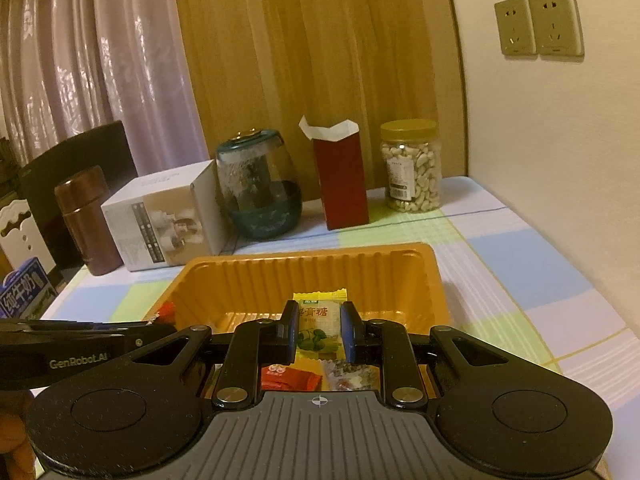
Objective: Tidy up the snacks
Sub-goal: 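Carry the small red candy and yellow packet into the orange tray, opening both tools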
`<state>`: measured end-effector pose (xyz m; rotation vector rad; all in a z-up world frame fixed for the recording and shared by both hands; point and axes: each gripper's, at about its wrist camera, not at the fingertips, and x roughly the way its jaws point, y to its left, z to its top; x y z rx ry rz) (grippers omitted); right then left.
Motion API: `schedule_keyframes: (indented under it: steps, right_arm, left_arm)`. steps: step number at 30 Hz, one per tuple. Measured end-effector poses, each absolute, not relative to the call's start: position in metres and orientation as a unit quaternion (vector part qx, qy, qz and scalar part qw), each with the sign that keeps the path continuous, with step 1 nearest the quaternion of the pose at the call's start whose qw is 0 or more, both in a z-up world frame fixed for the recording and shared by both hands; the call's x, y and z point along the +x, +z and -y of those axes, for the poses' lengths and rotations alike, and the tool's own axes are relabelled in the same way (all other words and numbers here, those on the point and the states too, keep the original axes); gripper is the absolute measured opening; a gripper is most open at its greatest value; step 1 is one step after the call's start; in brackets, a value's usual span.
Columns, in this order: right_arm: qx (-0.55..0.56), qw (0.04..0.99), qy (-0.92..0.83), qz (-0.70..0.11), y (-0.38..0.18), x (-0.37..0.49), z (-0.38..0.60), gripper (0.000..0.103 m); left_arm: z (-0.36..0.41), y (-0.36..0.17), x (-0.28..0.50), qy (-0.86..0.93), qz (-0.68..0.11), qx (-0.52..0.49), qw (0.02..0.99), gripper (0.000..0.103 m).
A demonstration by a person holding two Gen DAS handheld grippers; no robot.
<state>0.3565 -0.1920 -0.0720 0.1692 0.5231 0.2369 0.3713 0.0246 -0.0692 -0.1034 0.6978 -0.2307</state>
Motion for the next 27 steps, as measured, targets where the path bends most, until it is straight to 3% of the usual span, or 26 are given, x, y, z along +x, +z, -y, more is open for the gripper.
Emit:
schedule_keyframes:
  steps: [5, 7, 8, 9, 27]
  right_arm:
    - [0.085, 0.955, 0.119, -0.259, -0.072, 0.357, 0.192, 0.022]
    - [0.085, 0.955, 0.119, -0.259, -0.072, 0.357, 0.192, 0.022]
    - [0.085, 0.955, 0.120, -0.259, -0.072, 0.357, 0.192, 0.022]
    - [0.084, 0.955, 0.120, -0.260, -0.072, 0.357, 0.192, 0.022]
    - [0.097, 0.951, 0.128, -0.263, -0.073, 0.358, 0.194, 0.022]
  left_arm:
    - [-0.025, -0.071, 0.375, -0.117, -0.340, -0.062, 0.931, 0.020]
    - [-0.024, -0.072, 0.376, -0.118, -0.335, -0.065, 0.932, 0.029]
    - [-0.024, -0.072, 0.375, -0.113, -0.333, -0.061, 0.934, 0.045]
    - [-0.025, -0.072, 0.375, -0.106, -0.331, -0.055, 0.936, 0.049]
    - [-0.027, -0.071, 0.368, -0.098, -0.337, -0.028, 0.936, 0.049]
